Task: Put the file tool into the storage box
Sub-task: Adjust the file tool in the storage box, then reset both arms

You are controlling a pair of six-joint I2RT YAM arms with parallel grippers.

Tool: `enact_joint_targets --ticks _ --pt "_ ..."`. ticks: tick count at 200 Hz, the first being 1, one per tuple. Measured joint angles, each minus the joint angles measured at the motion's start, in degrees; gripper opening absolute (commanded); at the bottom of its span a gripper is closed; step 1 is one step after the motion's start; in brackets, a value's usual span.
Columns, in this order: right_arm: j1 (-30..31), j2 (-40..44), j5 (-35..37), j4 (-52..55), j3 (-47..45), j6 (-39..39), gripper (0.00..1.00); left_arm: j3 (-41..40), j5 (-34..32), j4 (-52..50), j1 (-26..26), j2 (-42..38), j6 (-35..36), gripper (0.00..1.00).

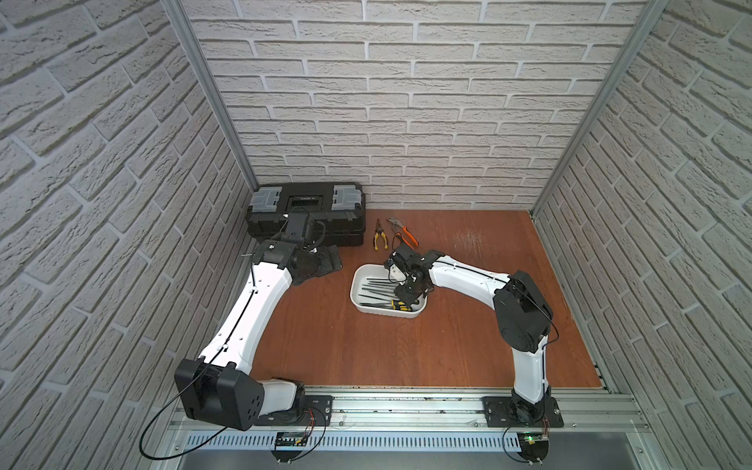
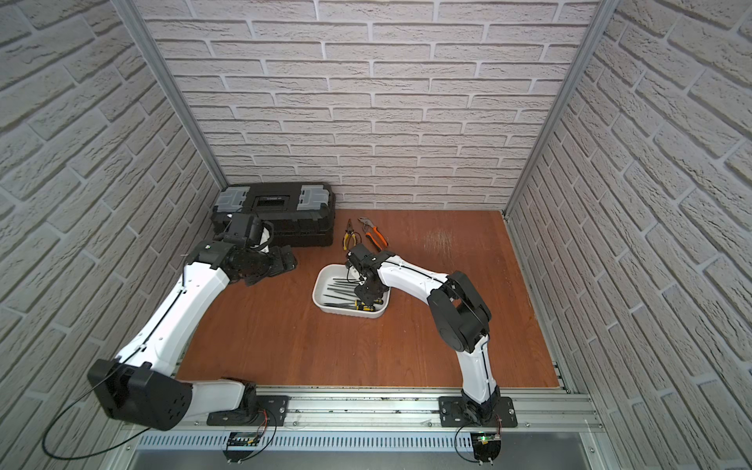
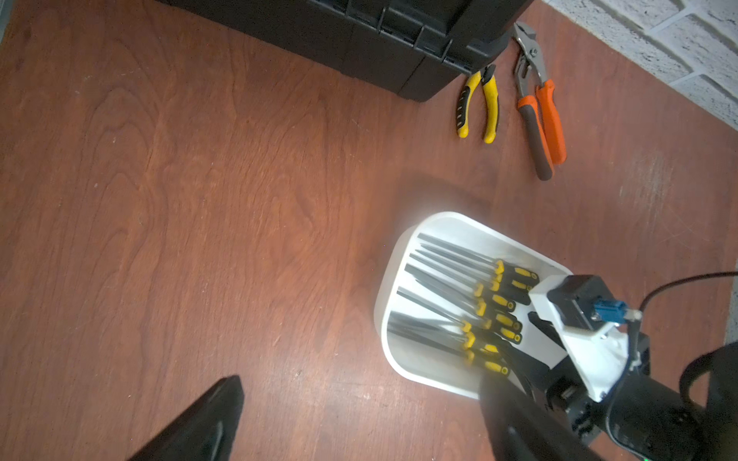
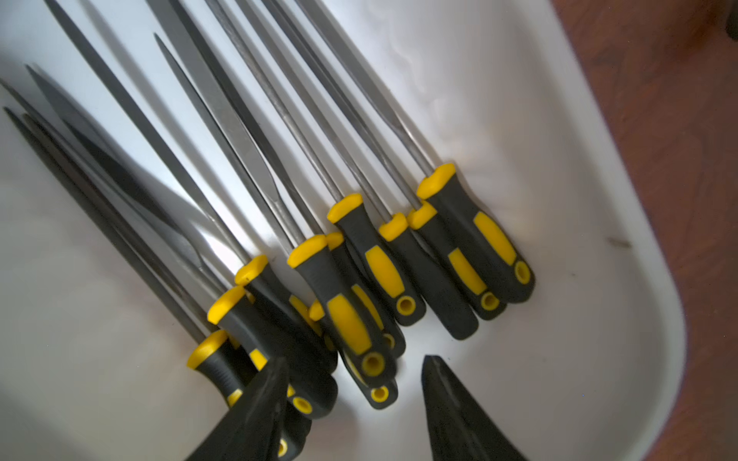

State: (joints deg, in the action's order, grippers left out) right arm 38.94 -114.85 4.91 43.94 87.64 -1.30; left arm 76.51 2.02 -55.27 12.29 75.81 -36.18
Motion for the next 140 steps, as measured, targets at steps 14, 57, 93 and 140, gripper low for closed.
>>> enact_joint_targets --ticks 14,57,93,140 --pt "-0.1 1.2 0.0 -0.9 -1.1 0.3 0.88 0.0 -0.7 0.1 0.0 0.3 0.3 0.98" --pt "-0.1 11.6 4.2 -4.5 -6.3 4.3 1.0 -4.5 -2.9 8.7 0.0 -3.4 5.6 0.98" --pt "-0.3 26.5 17.2 -11.8 -15.5 11.6 0.99 -19.8 -7.1 26.6 0.3 -11.8 12.7 0.98" --pt "-3.2 40.6 36.3 -20.7 -32.3 17.3 0.99 -32.3 -16.9 46.9 0.1 -9.7 22.8 0.98"
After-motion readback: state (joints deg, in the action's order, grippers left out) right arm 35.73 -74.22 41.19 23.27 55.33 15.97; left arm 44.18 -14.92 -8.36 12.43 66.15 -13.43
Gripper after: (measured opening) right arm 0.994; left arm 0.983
